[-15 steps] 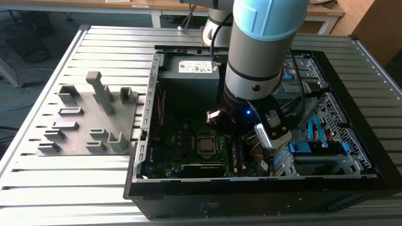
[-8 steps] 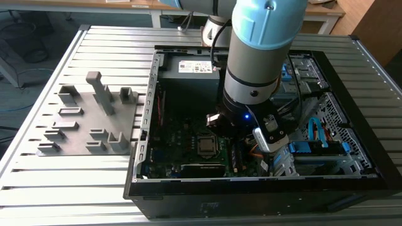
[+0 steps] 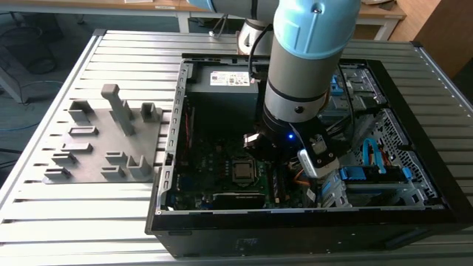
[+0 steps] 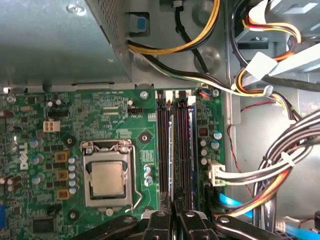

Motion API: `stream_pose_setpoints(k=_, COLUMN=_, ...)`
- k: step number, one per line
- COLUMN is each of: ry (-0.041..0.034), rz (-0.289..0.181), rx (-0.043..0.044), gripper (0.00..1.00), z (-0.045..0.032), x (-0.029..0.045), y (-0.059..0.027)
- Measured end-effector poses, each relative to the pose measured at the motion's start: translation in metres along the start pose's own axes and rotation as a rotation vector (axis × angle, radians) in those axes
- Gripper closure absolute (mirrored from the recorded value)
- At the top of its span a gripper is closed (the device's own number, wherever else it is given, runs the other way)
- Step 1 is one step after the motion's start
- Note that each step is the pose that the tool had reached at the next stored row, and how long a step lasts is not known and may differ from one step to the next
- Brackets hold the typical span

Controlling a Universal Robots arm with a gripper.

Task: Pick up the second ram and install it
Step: 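Insert the second ram into the second slot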

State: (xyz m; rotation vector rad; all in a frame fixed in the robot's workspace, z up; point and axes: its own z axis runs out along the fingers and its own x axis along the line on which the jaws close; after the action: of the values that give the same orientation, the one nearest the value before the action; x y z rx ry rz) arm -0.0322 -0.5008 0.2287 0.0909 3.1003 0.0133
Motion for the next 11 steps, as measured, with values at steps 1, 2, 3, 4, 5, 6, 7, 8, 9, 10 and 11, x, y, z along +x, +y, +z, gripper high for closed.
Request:
stream_pose_setpoints(k=1, ry=-0.0001, rz=0.0, rx=0.0003, gripper=0.86, z=0.0008, x=0.0001, y=0.0013)
stream_pose_setpoints(k=2, ry=-0.0001, rz=0.0, rx=0.0013, gripper=0.86, z=0.0016, x=0.0002, y=0.0024)
stream_pose_setpoints(k=3, ry=0.0, rz=0.0, rx=0.0023, gripper=0.86, z=0.0026, x=0.0003, y=0.0034)
stream_pose_setpoints(k=4, ry=-0.0002, rz=0.0, rx=0.0026, gripper=0.86, z=0.0038, x=0.0005, y=0.0045)
stream_pose_setpoints(k=5, ry=-0.0002, rz=0.0, rx=0.0031, gripper=0.86, z=0.0049, x=0.0006, y=0.0055)
stream_pose_setpoints(k=6, ry=-0.0002, rz=0.0, rx=0.0038, gripper=0.86, z=0.0058, x=0.0006, y=0.0065)
stream_pose_setpoints(k=7, ry=-0.0002, rz=0.0, rx=0.0045, gripper=0.86, z=0.0067, x=0.0007, y=0.0075)
stream_pose_setpoints(k=8, ry=-0.0003, rz=0.0, rx=0.0053, gripper=0.86, z=0.0077, x=0.0008, y=0.0085)
stream_pose_setpoints(k=9, ry=-0.0004, rz=0.0, rx=0.0062, gripper=0.86, z=0.0084, x=0.0009, y=0.0092)
stream_pose_setpoints(k=10, ry=-0.0005, rz=0.0, rx=0.0077, gripper=0.86, z=0.0089, x=0.0009, y=0.0097)
stream_pose_setpoints(k=11, ry=-0.0005, rz=0.0, rx=0.0088, gripper=0.86, z=0.0094, x=0.001, y=0.0101)
